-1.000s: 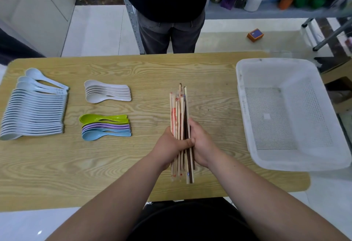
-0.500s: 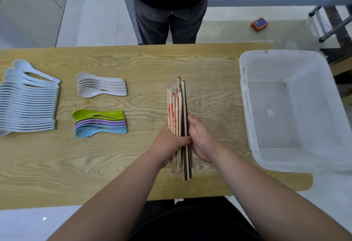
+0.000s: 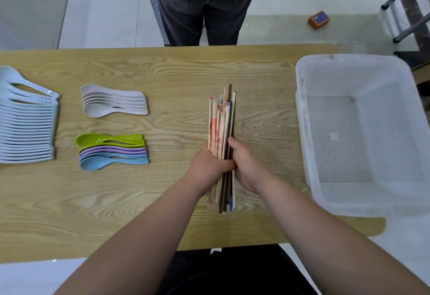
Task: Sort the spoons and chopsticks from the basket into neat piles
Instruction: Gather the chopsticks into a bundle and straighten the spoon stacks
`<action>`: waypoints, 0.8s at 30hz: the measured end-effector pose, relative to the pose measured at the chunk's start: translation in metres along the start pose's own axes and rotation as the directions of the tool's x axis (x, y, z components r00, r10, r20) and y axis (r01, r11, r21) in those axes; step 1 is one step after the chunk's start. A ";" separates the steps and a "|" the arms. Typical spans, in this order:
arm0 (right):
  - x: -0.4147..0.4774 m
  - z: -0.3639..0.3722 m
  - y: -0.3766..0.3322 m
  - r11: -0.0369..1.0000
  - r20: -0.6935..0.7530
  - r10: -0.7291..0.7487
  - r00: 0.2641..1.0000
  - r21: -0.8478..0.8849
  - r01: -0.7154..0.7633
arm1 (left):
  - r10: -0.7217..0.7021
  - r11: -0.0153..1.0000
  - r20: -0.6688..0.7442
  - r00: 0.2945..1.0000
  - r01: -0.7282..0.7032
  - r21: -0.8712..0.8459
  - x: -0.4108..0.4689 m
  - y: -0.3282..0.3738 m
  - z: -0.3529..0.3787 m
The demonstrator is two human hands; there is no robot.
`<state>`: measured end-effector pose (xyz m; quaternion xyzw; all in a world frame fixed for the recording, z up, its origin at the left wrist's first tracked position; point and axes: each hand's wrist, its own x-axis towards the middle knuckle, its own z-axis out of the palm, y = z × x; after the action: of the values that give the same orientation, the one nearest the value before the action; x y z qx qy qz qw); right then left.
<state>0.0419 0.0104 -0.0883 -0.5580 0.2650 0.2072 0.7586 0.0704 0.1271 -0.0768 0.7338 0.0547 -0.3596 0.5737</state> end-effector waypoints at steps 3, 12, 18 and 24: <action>0.016 -0.005 -0.001 0.975 -0.161 -0.066 0.985 -0.221 0.029 | -0.005 0.995 -0.104 0.995 0.015 0.098 0.016 0.004 0.007; 0.064 -0.020 0.000 0.963 -0.298 -0.201 0.933 -0.238 0.131 | 0.003 0.910 -0.237 0.971 0.096 0.403 0.065 0.019 0.015; 0.062 -0.027 0.001 0.914 -0.316 -0.316 0.894 -0.355 0.198 | 0.032 0.930 -0.130 0.991 0.018 0.367 0.063 0.015 0.011; 0.067 -0.043 0.013 0.905 -0.320 -0.320 0.891 -0.381 0.188 | 0.077 0.965 -0.156 0.985 -0.034 0.259 0.059 0.010 0.016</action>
<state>0.0787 -0.0255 -0.1504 -0.7399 0.2888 0.0364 0.6064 0.1107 0.0898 -0.1052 0.8300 0.0347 -0.2854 0.4780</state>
